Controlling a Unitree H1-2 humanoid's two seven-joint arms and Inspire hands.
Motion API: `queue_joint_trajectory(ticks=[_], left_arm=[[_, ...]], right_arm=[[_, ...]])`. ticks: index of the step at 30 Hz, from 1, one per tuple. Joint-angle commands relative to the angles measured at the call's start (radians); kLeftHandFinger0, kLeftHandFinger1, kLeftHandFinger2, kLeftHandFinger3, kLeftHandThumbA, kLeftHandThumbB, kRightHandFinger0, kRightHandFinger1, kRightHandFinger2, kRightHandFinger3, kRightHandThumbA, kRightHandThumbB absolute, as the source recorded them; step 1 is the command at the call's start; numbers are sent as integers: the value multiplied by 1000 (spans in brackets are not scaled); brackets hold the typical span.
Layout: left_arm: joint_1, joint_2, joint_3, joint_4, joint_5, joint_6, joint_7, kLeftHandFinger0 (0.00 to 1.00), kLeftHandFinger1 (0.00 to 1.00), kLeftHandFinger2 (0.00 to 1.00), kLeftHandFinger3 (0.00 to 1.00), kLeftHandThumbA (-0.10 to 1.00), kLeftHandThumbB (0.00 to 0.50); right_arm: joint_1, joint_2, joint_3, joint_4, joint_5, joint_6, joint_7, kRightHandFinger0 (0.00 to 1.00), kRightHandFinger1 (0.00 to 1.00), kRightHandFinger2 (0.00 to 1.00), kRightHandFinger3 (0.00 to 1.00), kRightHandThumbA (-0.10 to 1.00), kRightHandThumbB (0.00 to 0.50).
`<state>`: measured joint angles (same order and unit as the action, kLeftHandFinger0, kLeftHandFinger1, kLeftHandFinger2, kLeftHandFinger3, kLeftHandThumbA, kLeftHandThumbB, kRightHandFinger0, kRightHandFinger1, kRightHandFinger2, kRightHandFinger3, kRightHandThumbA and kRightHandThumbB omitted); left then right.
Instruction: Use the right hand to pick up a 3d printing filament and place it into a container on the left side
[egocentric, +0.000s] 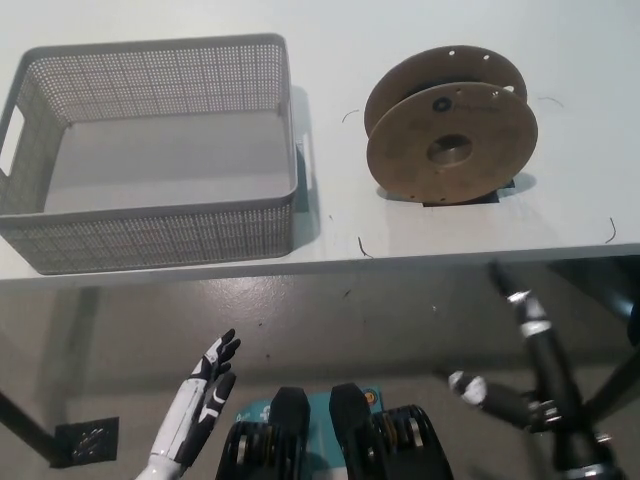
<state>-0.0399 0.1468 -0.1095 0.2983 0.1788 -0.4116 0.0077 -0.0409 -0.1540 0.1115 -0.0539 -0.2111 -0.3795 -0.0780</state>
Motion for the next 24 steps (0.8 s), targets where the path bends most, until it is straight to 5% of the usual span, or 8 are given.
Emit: queue_joint_trajectory(ticks=[1,5,8,15,21,24], left_arm=[[-18,11,-3,-9,17,-58,35,1000,1000,1000,1000,1000,301],[-29,11,-3,-4,13,-58,32,1000,1000,1000,1000,1000,303],[-31,15,0,-7,14,-58,29,1000,1000,1000,1000,1000,304],[-34,19,-1,-8,16,-58,24,1000,1000,1000,1000,1000,294],[-35,20,0,-7,8,-58,11,1000,1000,1000,1000,1000,298],[-31,20,1,-10,14,-58,13,1000,1000,1000,1000,1000,302]], right_arm=[[-72,-114,-74,-270,6,176,92,1000,1000,1000,1000,1000,318],[-190,-248,-114,-374,-49,356,192,1000,1000,1000,1000,1000,328],[-358,-369,-130,-355,4,522,273,1000,1000,1000,1000,1000,403],[-633,-515,-85,-195,30,649,398,1000,1000,1000,1000,1000,346],[-809,-551,-29,-116,40,752,489,1000,1000,1000,1000,1000,330],[-900,-568,10,-56,44,792,552,1000,1000,1000,1000,961,282]])
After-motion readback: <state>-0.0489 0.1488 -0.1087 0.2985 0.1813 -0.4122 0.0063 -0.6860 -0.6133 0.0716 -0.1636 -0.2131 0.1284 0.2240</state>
